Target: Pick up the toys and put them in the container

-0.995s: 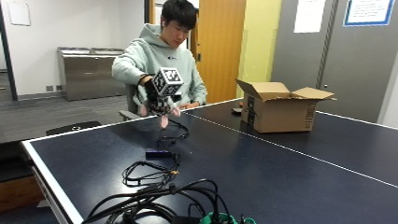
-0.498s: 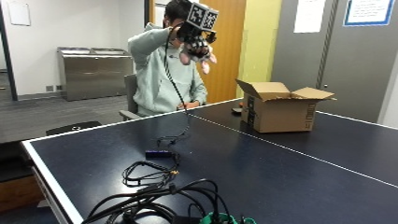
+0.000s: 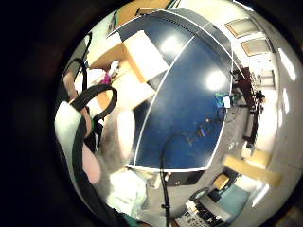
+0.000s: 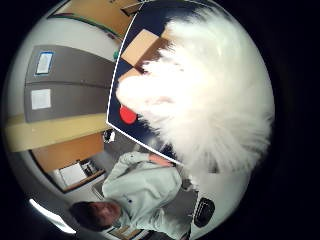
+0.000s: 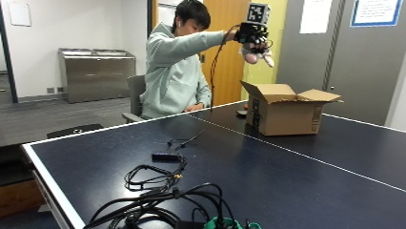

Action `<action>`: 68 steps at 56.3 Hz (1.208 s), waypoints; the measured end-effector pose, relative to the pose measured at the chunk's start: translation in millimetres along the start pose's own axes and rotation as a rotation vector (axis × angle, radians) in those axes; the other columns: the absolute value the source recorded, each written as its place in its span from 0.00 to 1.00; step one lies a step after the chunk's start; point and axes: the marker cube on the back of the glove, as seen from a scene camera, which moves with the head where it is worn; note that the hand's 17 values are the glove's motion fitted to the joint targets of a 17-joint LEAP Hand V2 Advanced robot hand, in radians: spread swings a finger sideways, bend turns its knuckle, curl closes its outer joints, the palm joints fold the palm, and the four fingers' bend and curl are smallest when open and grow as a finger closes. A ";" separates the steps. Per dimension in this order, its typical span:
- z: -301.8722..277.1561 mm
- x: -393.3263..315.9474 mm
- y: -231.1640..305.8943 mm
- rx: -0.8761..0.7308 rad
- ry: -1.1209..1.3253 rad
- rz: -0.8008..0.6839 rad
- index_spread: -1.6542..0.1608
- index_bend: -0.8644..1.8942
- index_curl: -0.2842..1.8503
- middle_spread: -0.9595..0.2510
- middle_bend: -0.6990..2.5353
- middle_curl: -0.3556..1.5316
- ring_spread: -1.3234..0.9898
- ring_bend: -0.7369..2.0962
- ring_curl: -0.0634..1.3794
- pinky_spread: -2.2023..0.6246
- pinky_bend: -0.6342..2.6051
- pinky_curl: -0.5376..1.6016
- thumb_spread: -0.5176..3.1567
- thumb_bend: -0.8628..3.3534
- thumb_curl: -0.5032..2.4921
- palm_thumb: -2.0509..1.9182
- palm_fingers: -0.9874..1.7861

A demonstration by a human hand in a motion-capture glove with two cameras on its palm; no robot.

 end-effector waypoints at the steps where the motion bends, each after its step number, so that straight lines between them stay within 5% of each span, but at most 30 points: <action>1: 3.8 9.8 -5.6 -0.003 0.039 -0.028 0.79 0.55 0.51 0.47 0.45 0.65 0.37 0.65 0.55 0.63 0.50 0.49 0.30 0.22 0.52 0.68 0.68; 6: 25.6 59.6 -25.8 -0.034 0.182 -0.235 0.79 0.54 0.52 0.46 0.45 0.67 0.37 0.65 0.56 0.63 0.51 0.49 0.30 0.21 0.52 0.68 0.67; 11: 50.0 71.2 -49.0 -0.054 0.248 -0.207 0.79 0.53 0.53 0.46 0.44 0.68 0.37 0.65 0.56 0.63 0.52 0.49 0.30 0.21 0.53 0.68 0.66; 16: 75.3 24.2 -75.3 -0.066 0.157 0.013 0.79 0.49 0.54 0.45 0.43 0.69 0.37 0.64 0.56 0.63 0.54 0.49 0.32 0.20 0.52 0.67 0.60; 18: 81.7 31.1 -74.2 -0.095 0.174 -0.039 0.79 0.46 0.54 0.46 0.42 0.69 0.38 0.65 0.56 0.63 0.56 0.50 0.33 0.20 0.52 0.67 0.58; 21: 85.9 62.0 -66.3 -0.135 0.244 -0.163 0.80 0.40 0.52 0.48 0.39 0.67 0.39 0.61 0.53 0.65 0.54 0.49 0.39 0.19 0.48 0.62 0.42; 26: 89.1 44.4 -73.4 -0.093 0.234 -0.016 0.81 0.35 0.47 0.58 0.32 0.61 0.46 0.48 0.48 0.71 0.56 0.50 0.43 0.19 0.44 0.58 0.23; 34: 74.8 50.9 -59.6 0.016 0.237 -0.031 0.81 0.34 0.39 0.70 0.25 0.54 0.52 0.37 0.37 0.76 0.54 0.46 0.47 0.20 0.39 0.55 0.23; 42: 53.9 -9.0 -45.3 0.234 0.076 0.142 0.80 0.33 0.34 0.76 0.24 0.47 0.55 0.32 0.33 0.78 0.51 0.44 0.48 0.20 0.36 0.54 0.22; 49: 39.6 -1.6 -3.6 0.353 0.044 -0.024 0.79 0.35 0.31 0.78 0.24 0.42 0.56 0.32 0.31 0.79 0.49 0.43 0.49 0.20 0.34 0.54 0.24; 53: 40.8 7.4 9.8 0.397 0.134 0.179 0.79 0.36 0.30 0.78 0.24 0.40 0.57 0.32 0.30 0.79 0.48 0.42 0.49 0.20 0.33 0.54 0.25; 63: 71.1 5.4 59.1 0.436 0.086 0.031 0.78 0.38 0.31 0.79 0.25 0.36 0.57 0.31 0.28 0.79 0.45 0.41 0.51 0.20 0.31 0.55 0.29; 68: 90.2 11.8 67.0 0.450 0.100 0.181 0.78 0.38 0.31 0.79 0.25 0.35 0.57 0.31 0.27 0.79 0.44 0.41 0.51 0.20 0.31 0.55 0.29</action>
